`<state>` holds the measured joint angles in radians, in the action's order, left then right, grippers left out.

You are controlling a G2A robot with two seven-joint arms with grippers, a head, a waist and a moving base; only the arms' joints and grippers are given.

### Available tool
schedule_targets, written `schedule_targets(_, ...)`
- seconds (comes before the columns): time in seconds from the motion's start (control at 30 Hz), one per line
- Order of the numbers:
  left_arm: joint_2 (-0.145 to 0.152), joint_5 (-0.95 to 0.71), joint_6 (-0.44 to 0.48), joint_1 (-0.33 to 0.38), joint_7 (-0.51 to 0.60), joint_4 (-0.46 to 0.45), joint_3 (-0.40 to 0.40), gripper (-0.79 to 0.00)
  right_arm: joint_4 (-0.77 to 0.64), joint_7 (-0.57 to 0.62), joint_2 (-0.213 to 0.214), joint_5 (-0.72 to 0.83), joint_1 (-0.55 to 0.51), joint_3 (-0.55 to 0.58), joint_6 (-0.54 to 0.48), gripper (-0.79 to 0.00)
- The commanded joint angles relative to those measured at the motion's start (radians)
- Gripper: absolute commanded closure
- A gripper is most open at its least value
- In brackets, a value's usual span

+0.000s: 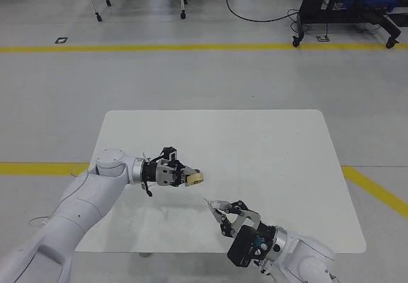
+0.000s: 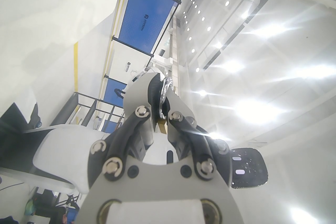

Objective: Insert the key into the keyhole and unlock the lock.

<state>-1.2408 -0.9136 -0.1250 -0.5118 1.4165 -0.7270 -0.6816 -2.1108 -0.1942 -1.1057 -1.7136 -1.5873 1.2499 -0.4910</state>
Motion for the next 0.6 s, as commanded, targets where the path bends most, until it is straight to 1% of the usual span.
schedule_targets(0.0, 0.001, 0.036, 0.008, -0.011, -0.060, -0.017, 0.003, 0.000, 0.001, 0.014, 0.000, -0.012, 0.001, 0.000, 0.005, 0.000)
schedule_targets(0.07, 0.004, 0.066, -0.013, -0.020, -0.092, -0.042, 0.005, 0.000, -0.015, 0.051, 0.001, -0.074, 0.006, -0.012, 0.009, 0.000)
schedule_targets(0.17, 0.007, 0.120, -0.047, -0.025, -0.133, -0.074, 0.009, 0.000, -0.035, 0.089, 0.004, -0.210, 0.018, -0.051, 0.005, 0.000)
schedule_targets(0.3, 0.011, 0.146, -0.079, -0.040, -0.152, -0.105, 0.004, 0.000, -0.030, 0.140, 0.003, -0.364, 0.040, -0.105, 0.035, 0.000)
schedule_targets(0.37, 0.014, 0.151, -0.092, -0.046, -0.152, -0.114, -0.003, 0.000, -0.024, 0.147, 0.003, -0.426, 0.049, -0.131, 0.047, 0.000)
schedule_targets(0.47, 0.017, 0.156, -0.109, -0.054, -0.136, -0.123, -0.012, 0.000, -0.010, 0.155, 0.002, -0.472, 0.058, -0.149, 0.066, 0.000)
schedule_targets(0.57, 0.019, 0.148, -0.120, -0.061, -0.083, -0.122, -0.018, 0.000, -0.003, 0.151, 0.003, -0.485, 0.060, -0.143, 0.067, 0.000)
